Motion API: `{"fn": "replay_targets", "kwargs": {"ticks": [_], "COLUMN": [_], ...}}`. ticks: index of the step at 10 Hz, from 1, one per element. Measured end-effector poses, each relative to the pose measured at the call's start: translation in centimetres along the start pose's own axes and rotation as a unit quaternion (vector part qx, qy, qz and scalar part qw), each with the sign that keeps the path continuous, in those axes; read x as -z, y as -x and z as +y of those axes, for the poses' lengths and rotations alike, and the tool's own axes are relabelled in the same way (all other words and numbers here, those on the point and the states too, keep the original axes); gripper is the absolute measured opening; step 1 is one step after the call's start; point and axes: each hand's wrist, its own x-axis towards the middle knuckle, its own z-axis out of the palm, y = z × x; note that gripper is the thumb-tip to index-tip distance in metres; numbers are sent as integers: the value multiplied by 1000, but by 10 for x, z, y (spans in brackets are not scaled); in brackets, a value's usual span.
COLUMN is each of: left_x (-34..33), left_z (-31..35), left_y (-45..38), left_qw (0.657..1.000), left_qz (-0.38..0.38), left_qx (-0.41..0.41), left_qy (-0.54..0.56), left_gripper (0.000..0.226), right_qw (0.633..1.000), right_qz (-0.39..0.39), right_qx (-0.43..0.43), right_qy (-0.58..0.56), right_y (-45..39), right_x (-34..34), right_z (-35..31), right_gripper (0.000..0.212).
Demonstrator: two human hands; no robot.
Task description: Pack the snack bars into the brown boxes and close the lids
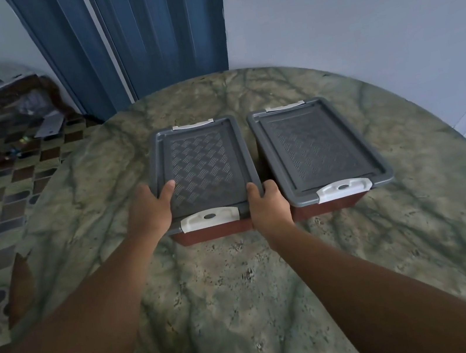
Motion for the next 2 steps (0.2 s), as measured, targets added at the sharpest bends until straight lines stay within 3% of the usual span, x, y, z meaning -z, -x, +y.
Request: {"fn": "replay_targets", "kwargs": {"ticks": [1,2], "left_x": [0,5], "left_z": [1,2], "left_y": [3,7], "left_qw": [1000,999], "left_qz": [11,13], "left_qx": [-11,-41], "left_qy": [-2,-26], "left_gripper": [60,68], "right_qw": [997,990], "right_qz": [-70,-135], "right_qx": [-16,7], "right_qy": [-18,-42], "right_y": [15,62], "right_x": [12,61], "right_z": [-7,18], "right_gripper": [42,31]}}
